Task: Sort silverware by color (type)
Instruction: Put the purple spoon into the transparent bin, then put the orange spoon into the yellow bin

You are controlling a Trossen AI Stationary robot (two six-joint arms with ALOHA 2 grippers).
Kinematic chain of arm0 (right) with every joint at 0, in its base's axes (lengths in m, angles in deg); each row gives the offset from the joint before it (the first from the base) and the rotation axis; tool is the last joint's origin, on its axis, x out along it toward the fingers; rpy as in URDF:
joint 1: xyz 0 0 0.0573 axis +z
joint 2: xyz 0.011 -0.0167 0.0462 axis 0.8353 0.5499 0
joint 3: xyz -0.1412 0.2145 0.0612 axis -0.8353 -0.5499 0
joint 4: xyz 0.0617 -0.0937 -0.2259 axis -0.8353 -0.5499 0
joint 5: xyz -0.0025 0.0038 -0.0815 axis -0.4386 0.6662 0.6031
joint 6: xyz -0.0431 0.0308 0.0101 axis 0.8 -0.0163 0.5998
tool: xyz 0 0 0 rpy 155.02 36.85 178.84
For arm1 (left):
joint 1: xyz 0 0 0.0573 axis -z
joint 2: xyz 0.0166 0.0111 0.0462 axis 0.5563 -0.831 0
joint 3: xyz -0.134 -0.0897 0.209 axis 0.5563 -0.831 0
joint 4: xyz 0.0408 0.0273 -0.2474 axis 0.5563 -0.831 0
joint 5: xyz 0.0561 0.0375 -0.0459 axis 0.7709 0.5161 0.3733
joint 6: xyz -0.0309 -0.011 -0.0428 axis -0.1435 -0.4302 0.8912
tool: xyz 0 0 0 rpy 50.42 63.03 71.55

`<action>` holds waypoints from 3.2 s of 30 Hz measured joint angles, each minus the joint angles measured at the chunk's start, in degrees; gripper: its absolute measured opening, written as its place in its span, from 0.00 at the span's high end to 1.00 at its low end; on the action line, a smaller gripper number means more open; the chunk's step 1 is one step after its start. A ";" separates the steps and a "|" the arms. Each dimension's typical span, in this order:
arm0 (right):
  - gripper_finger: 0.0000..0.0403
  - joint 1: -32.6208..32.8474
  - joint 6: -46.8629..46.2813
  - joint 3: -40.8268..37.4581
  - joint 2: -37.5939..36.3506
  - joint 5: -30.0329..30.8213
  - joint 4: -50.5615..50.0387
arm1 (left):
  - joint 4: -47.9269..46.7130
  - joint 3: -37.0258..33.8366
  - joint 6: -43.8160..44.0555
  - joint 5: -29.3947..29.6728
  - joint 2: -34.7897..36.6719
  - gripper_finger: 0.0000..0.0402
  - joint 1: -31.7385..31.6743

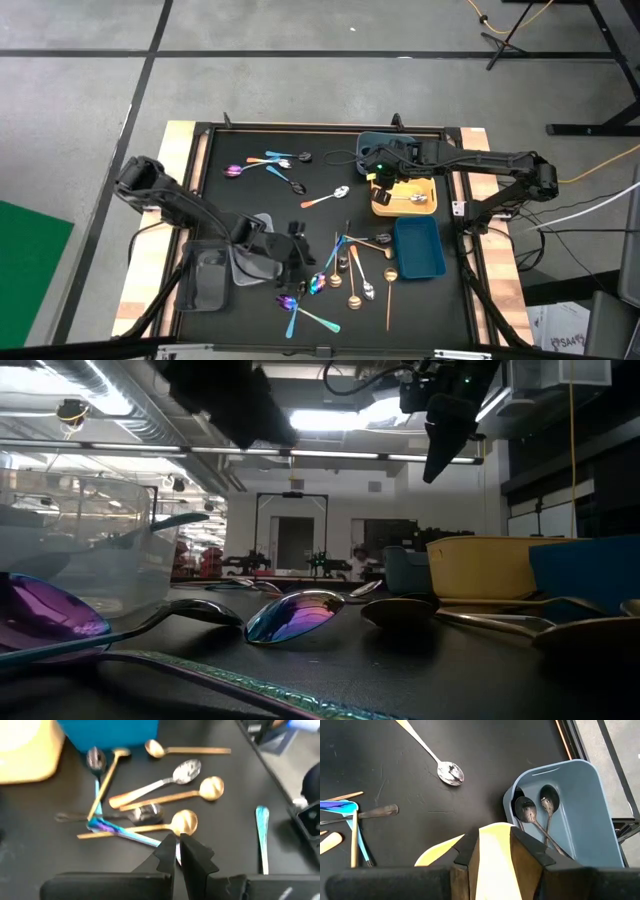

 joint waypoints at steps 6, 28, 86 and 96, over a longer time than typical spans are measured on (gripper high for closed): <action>0.76 0.00 0.00 0.00 0.00 0.01 -0.01 | -3.00 0.00 0.03 -3.57 -3.47 0.95 0.09; 0.76 0.00 0.00 0.00 0.00 0.02 -0.04 | -15.85 0.00 6.37 -6.46 -3.82 0.96 0.53; 0.76 0.01 0.90 0.00 0.90 -7.59 14.29 | -31.67 0.04 19.77 4.81 18.62 0.95 2.12; 0.76 0.02 9.54 0.00 10.85 -14.95 27.24 | -31.52 0.04 19.33 7.44 19.44 0.95 2.14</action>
